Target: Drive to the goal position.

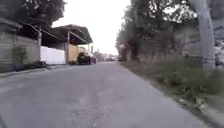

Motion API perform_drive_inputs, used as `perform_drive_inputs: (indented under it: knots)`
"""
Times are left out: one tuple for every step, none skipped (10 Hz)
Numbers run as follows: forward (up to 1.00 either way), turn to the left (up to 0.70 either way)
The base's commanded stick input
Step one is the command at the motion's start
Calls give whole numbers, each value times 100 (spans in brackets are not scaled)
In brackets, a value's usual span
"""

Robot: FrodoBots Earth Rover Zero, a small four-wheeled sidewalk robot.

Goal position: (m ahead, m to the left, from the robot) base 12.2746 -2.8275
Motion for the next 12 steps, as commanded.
perform_drive_inputs:
  knots:
    - [100,4]
    - [100,4]
    - [100,4]
    - [100,4]
    - [100,4]
    - [100,4]
    - [100,4]
    - [100,4]
    - [100,4]
    - [100,4]
    - [100,4]
    - [100,4]
